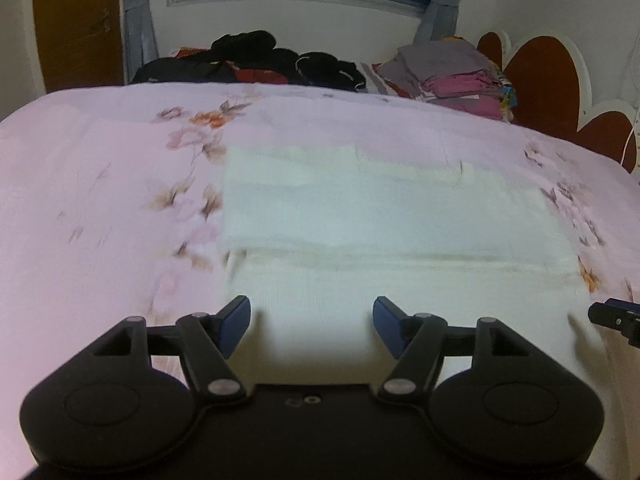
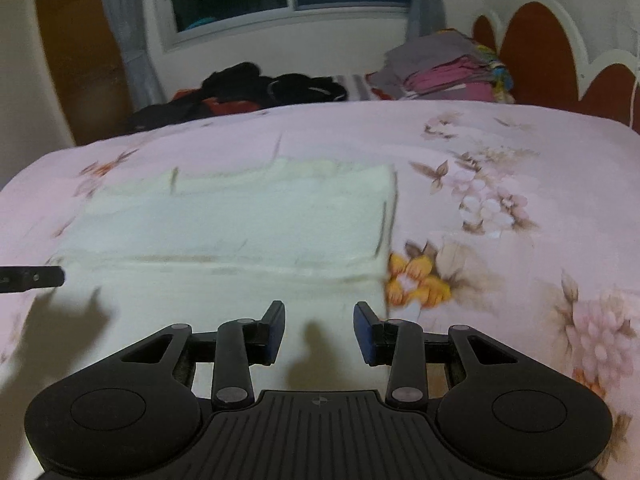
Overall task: Fold small clothes
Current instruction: 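Withdraw both open grippers and move them over the sweater hem, then grasp the sweater hem edge with both grippers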
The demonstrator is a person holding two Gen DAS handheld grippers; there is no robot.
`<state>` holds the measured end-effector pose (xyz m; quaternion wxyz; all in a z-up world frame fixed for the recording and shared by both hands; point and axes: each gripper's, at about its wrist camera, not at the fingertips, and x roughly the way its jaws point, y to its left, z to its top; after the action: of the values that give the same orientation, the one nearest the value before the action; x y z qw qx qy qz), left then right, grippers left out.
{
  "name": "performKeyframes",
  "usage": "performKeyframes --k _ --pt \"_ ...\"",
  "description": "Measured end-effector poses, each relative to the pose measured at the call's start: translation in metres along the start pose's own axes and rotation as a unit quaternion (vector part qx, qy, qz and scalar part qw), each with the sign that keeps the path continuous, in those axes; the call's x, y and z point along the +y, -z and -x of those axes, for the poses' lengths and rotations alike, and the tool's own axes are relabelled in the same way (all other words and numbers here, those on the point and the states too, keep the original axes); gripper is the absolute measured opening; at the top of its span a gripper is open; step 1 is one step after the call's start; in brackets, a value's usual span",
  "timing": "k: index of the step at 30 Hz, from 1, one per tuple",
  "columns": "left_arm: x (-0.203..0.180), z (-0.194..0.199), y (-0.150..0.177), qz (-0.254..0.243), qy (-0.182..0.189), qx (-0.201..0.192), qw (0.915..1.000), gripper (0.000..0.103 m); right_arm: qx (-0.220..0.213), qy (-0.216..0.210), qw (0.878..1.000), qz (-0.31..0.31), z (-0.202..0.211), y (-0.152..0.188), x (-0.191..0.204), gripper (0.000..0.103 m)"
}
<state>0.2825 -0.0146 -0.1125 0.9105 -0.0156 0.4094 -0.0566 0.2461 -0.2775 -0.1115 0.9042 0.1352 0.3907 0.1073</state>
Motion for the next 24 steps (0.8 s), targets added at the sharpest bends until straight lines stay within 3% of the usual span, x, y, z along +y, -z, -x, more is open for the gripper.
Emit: performKeyframes --k 12,21,23,24 --pt "-0.005 0.058 0.053 0.011 -0.010 0.010 0.9998 0.067 0.012 -0.030 0.999 0.017 0.051 0.051 0.009 0.038" --pt "0.005 0.084 0.087 -0.002 0.007 0.021 0.9997 0.067 0.014 -0.005 1.000 0.002 0.092 0.088 0.017 0.039" --pt "0.010 0.089 0.096 -0.002 0.010 0.025 0.9996 0.067 0.017 0.005 1.000 -0.002 0.101 0.097 0.019 0.046" --pt "0.013 0.092 0.100 0.000 0.011 0.027 0.9996 0.067 0.016 0.009 1.000 -0.004 0.106 0.102 0.021 0.059"
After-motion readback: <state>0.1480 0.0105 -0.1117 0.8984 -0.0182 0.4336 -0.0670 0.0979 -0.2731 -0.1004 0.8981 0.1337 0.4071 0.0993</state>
